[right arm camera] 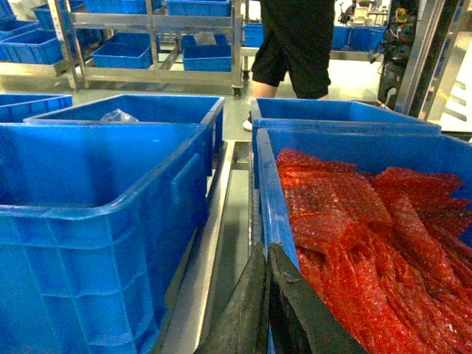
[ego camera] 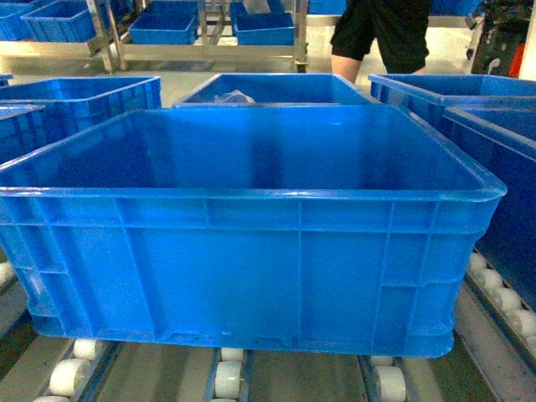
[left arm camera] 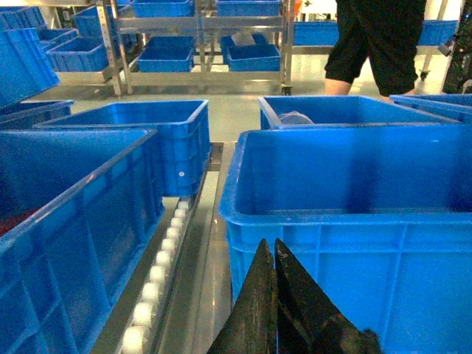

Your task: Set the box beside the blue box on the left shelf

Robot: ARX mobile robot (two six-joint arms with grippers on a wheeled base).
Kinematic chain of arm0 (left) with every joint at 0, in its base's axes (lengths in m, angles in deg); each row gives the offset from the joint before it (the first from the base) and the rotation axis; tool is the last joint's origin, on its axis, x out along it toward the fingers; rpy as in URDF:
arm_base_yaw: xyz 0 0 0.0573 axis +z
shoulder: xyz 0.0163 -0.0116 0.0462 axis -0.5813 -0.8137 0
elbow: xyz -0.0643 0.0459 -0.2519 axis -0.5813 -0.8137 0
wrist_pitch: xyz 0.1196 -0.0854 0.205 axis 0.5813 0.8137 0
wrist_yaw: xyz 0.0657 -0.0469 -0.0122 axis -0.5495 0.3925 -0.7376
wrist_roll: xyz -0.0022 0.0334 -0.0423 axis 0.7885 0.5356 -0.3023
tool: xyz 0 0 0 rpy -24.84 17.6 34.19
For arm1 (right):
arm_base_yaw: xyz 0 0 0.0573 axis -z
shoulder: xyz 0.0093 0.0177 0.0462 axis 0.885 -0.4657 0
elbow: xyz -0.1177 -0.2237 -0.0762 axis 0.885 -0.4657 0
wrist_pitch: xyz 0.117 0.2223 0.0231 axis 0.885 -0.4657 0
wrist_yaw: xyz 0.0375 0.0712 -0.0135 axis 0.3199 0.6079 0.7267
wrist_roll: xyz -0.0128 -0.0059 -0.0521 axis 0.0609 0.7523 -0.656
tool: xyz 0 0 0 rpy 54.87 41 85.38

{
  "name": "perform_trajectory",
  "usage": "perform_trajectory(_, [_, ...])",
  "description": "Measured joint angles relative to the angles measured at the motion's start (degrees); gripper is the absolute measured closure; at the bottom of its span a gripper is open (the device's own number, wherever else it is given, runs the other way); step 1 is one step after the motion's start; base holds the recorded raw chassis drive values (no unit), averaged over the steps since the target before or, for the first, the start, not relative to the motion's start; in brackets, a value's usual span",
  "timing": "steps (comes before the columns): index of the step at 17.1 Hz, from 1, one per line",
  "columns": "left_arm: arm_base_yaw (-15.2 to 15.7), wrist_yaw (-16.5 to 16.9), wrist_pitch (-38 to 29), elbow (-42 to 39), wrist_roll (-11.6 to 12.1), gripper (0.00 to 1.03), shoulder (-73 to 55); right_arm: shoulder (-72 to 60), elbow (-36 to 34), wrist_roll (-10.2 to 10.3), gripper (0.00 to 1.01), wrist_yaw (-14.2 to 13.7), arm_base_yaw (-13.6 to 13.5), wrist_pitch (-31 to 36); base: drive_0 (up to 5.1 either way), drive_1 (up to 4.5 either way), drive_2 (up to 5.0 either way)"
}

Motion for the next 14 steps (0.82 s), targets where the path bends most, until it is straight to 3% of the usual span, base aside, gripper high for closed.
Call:
perform_trajectory(9, [0.00, 0.00, 12.68, 0.00, 0.00, 1.02, 12.81, 12.02, 0.02, 0.00, 1.00, 0.00, 0.00, -12.48, 0.0, 0.00, 0.0])
perform_trajectory(10, [0.00, -0.02, 13.49, 0.00, -0.02, 1.02, 13.70, 18.16, 0.02, 0.00, 1.00, 0.15, 0.00, -21.05, 0.0, 0.00, 0.0])
perform_trajectory(11, [0.00, 0.31, 21.81, 0.02, 0.02, 1.02, 19.02, 20.74, 0.09, 0.00, 1.00, 0.11, 0.00, -20.11, 0.0, 0.00, 0.0])
perform_trajectory(14, [0.00, -0.11, 23.50, 0.02, -0.07, 1.02, 22.67, 20.83, 0.00, 0.00, 1.00, 0.07, 0.00, -21.20, 0.0, 0.00, 0.0])
